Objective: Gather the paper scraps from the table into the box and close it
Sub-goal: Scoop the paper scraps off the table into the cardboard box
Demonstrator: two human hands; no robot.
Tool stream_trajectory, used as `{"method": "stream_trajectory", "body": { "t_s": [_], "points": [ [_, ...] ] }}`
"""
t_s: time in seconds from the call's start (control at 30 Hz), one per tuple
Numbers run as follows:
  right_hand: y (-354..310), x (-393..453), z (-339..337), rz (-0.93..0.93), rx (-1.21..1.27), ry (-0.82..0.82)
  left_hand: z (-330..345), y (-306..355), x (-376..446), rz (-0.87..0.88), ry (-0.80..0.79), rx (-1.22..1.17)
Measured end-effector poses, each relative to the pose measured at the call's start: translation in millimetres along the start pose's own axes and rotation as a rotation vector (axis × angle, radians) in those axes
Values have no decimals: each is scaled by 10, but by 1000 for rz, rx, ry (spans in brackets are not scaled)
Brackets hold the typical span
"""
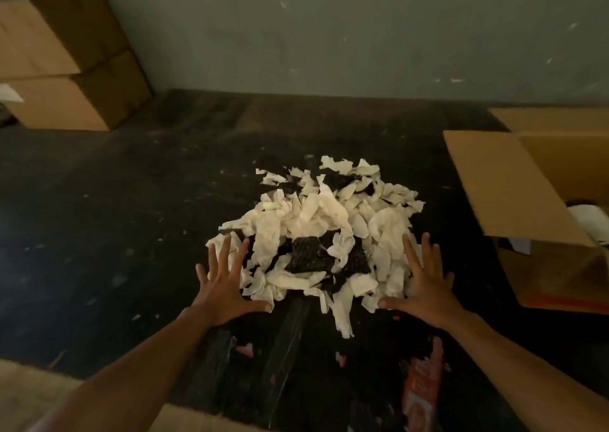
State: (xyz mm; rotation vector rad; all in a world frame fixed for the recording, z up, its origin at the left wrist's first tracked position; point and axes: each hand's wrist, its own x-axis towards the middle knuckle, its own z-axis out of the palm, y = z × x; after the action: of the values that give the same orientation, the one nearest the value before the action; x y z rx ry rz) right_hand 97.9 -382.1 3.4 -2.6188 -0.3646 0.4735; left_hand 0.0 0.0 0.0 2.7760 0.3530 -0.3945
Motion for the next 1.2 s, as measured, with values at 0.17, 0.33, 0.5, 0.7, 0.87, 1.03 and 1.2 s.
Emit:
{"method": "stream_trajectory", "body": {
  "t_s": [0.17,0.33,0.5,0.7,0.87,1.03,1.2],
  "points": [
    [-106,711,-15,-87,-217,-76,-62,8,697,230,-29,198],
    [-315,1259,146,-247,-272,-144,-1,202,1350,423,-80,361],
    [-405,1499,428,-315,-409,-84,131,393,1621,527,-54,316],
    [-381,1567,519,-399,-377,135,312,399,1699,382,8,65],
    [-460,1626,592,-371,-341,166,310,461,1776,483,9,230],
    [-541,1675,379,-379,-261,38,5,580,1770,439,-73,138],
    [-748,1493,23,-311,-73,58,-244,560,1626,368,5,50]
  ]
}}
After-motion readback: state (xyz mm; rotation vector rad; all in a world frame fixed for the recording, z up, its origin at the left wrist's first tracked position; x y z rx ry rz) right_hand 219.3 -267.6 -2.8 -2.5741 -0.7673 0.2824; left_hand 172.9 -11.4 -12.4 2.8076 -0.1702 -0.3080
